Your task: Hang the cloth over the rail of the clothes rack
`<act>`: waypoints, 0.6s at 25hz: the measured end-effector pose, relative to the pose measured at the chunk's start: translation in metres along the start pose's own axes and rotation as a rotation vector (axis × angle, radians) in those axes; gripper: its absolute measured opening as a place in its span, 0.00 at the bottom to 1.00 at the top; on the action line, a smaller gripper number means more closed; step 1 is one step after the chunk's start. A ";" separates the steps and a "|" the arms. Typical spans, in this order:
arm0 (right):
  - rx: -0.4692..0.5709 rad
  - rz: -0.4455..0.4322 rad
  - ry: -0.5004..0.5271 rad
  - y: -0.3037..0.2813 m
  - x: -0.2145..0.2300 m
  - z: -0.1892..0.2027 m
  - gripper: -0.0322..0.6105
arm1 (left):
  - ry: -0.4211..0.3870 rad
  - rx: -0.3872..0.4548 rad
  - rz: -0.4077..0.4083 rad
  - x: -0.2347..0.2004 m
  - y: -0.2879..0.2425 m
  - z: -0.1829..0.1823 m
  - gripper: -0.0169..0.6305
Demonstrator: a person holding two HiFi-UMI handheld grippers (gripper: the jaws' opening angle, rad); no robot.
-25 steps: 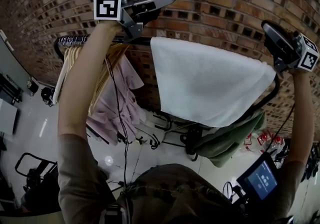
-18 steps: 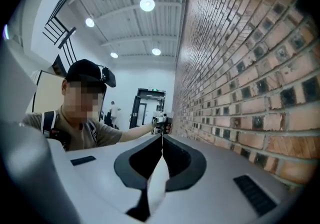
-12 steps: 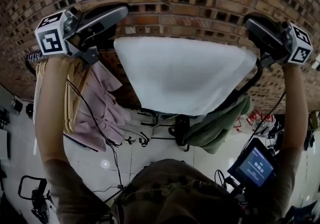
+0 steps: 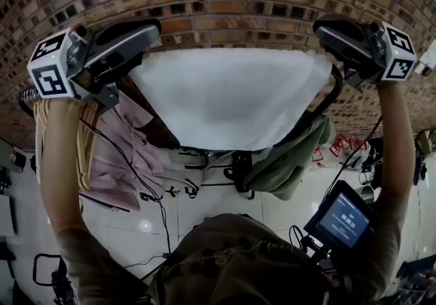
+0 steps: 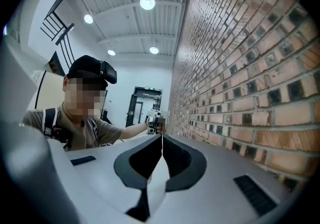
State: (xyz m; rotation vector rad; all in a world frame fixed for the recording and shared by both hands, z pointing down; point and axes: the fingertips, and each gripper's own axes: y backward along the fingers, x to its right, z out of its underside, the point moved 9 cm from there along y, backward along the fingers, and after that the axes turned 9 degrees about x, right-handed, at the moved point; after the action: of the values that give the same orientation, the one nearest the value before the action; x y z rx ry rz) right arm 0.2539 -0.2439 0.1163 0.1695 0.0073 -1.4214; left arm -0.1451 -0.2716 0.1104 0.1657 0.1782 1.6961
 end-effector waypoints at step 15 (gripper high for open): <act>-0.088 0.216 -0.111 0.071 -0.059 0.069 0.06 | 0.025 -0.033 -0.125 0.028 0.070 0.097 0.03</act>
State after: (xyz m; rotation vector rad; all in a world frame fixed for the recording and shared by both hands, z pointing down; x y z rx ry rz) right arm 0.3081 -0.1841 0.1987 0.0174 -0.0388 -1.2102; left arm -0.1956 -0.2508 0.2201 0.1068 0.1757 1.5761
